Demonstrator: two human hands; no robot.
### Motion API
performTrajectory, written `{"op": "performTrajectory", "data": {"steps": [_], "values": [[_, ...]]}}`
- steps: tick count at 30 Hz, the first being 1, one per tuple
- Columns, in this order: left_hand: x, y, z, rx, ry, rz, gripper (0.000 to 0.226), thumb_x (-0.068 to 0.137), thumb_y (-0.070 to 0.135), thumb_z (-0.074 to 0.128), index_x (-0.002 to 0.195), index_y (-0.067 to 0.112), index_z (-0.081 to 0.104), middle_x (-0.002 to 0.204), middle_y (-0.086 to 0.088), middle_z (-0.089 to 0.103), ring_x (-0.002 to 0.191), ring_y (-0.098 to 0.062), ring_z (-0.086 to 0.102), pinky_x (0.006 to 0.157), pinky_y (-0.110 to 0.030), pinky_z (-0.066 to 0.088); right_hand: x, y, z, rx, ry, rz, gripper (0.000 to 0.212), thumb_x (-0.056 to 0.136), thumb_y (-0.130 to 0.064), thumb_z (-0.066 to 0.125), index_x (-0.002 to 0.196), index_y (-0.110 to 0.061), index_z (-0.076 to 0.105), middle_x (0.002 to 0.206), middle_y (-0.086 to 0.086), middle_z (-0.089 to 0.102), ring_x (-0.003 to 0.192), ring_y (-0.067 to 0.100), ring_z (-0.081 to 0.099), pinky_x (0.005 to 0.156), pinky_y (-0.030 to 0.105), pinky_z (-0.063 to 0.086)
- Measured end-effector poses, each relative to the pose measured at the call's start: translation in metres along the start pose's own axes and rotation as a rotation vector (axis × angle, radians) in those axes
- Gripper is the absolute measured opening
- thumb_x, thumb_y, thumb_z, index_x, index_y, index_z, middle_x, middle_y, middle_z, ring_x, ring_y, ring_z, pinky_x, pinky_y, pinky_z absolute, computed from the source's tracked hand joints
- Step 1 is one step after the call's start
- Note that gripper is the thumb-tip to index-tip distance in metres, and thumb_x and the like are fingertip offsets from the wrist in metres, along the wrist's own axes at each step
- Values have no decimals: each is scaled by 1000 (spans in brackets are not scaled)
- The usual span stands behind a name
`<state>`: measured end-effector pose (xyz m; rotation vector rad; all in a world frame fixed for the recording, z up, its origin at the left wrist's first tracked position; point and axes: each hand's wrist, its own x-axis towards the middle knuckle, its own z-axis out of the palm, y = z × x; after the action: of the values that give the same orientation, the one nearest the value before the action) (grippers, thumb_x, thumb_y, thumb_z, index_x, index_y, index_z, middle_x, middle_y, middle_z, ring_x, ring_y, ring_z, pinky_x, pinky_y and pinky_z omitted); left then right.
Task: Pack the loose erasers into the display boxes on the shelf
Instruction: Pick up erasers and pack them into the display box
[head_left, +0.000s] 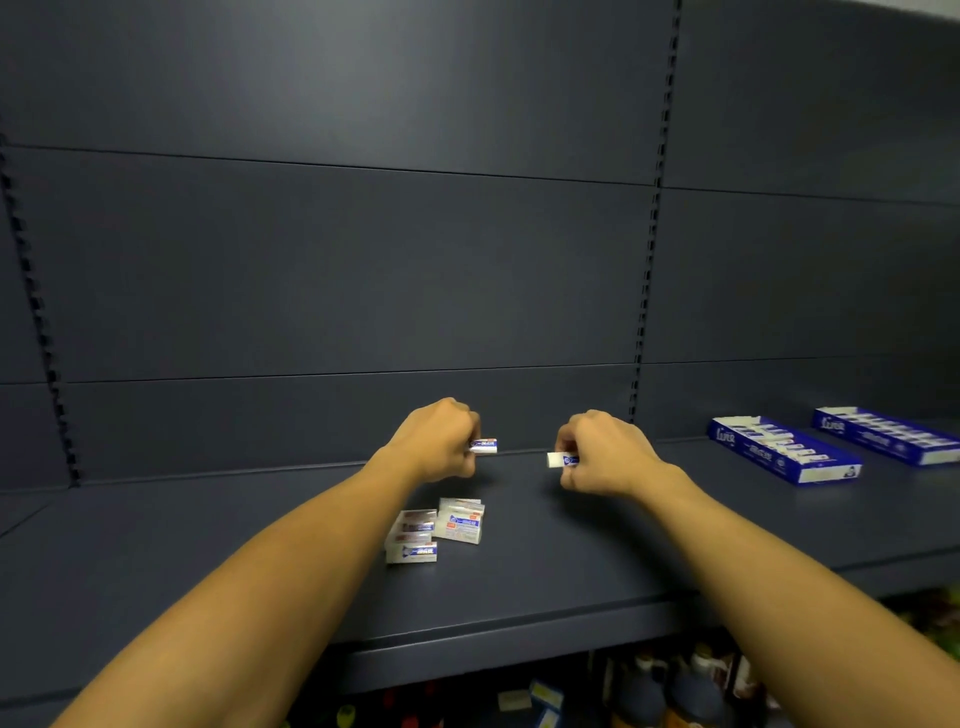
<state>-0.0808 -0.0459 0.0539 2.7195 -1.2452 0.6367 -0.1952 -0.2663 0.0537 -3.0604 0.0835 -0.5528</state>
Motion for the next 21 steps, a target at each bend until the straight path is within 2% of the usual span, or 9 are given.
{"op": "performTrajectory", "data": {"steps": [4,8,13,17,21], "values": [[13,24,6,-18,7,60,22,82,24,67,102,15,66,105,-1,63,99,-20,55,76,-36,51,-17,23,-1,-45,30,29,21,77,-29,65,97,-30,70,99,-7,59,91,16,58,62,28,42],[28,52,11,-15,0,100,21,83,23,65,103,16,66,106,0,62,101,-21,56,75,-37,51,-33,49,-9,-128,21,70,23,81,-28,66,102,-30,75,103,-5,62,91,18,62,68,34,52],[48,93,15,20,-31,128,21,86,20,64,107,16,67,110,-1,61,103,-21,55,76,-37,51,-52,89,-24,-229,45,94,19,85,-28,63,101,-23,73,106,1,62,90,21,61,68,34,53],[65,132,18,24,-39,106,19,86,20,61,104,15,65,110,-1,61,105,-22,55,77,-39,52,-71,128,-35,-238,76,123,18,89,-28,59,104,-20,66,106,3,63,99,25,60,68,32,46],[82,174,16,22,-45,96,19,85,21,62,103,15,65,109,-1,60,104,-23,56,76,-39,52,-93,170,-45,-213,52,151,17,86,-27,62,101,-21,66,104,3,66,94,25,62,69,32,47]]}}
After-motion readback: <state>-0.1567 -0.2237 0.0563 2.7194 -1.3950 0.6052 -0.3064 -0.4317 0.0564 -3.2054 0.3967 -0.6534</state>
